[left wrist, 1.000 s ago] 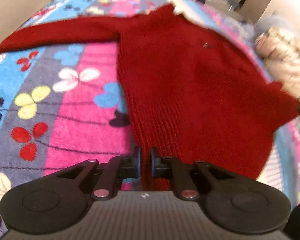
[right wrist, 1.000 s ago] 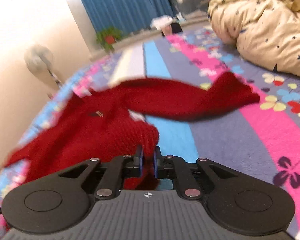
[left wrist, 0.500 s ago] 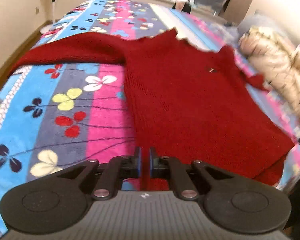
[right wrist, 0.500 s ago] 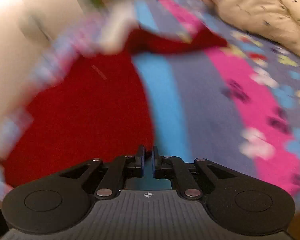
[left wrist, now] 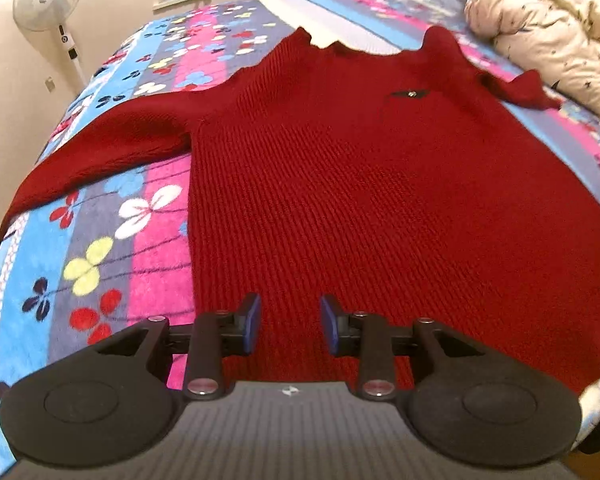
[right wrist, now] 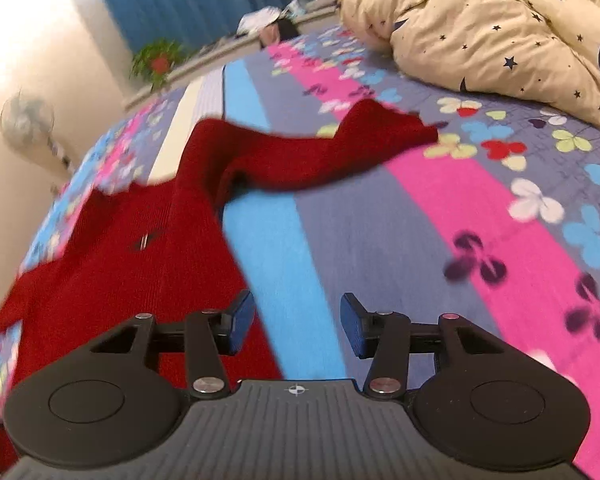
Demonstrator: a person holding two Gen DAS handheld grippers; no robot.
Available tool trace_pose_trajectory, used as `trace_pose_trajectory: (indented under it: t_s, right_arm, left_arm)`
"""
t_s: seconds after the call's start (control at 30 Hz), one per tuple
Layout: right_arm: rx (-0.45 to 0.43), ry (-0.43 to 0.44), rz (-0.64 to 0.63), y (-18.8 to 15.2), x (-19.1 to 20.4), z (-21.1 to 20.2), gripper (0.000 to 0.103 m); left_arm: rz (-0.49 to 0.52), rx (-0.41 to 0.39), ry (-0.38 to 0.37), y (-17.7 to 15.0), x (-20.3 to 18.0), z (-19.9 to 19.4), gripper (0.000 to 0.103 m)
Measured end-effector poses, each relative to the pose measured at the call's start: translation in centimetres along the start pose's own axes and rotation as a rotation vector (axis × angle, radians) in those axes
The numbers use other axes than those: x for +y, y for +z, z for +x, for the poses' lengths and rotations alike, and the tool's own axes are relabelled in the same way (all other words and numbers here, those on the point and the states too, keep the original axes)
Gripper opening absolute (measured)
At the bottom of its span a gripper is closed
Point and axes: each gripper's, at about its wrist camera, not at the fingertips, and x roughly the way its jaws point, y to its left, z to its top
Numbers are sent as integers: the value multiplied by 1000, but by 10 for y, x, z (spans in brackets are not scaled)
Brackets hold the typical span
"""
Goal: Fold small clothes
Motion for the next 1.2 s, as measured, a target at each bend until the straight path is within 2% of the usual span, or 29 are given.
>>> trace_pose_trajectory:
  t_s: [0.13,0.2,0.3,0.33,0.4,0.53,0.67,0.7,0.77,0.8,0.83,0.9,1.0,1.07,1.17,1.2]
  right_arm:
    - [-20,-65,61,23,-17,49,50]
    - [-14,-62,94,33,-25,73,50]
    - [-28,-45,101,46,-32,103,53]
    - [-36,-43,105,49,-35,113,59]
    - [-55,-44,128,55,-44,132,71]
    - [-104,-36,202,66,-64,166,73]
    - [-160,2,256,83,-79,186,73]
    - [-171,0,281,88,-85,191,70]
    - [-184,-3,319,97,-96,199,50]
    - [-193,21,343,101,-104,202,29]
    - [-204,39,363,104,-111,203,18]
    - [-281,2,377,113,-123,195,12]
    - [-416,-137,480,129,-155,169,10]
    - [-411,-184,496,134,-176,165,10]
    - [-297,-289,458,125,-185,180,13]
    - [-300,-283,468,118,-187,181,14]
  left_arm:
    - [52,72,31,6,-13,27,48]
    - [107,121,53,4,-21,42,55]
    - [163,116,82,5,-28,52,65]
    - [153,120,78,6,-26,56,67]
    - [128,127,78,9,-20,64,78]
    - [71,144,63,17,-7,78,88]
    - [94,132,69,18,-9,82,94]
    - [96,129,70,18,-8,83,95]
    - [92,128,68,17,-6,85,96]
    - [87,128,65,18,-4,86,96]
    - [83,128,64,18,-4,87,97]
    - [82,126,64,19,-4,88,98]
    - [81,124,63,18,-4,89,98]
    - [84,122,63,18,-5,88,98]
    - [86,121,62,17,-4,88,98]
    - [85,122,62,18,-3,88,98]
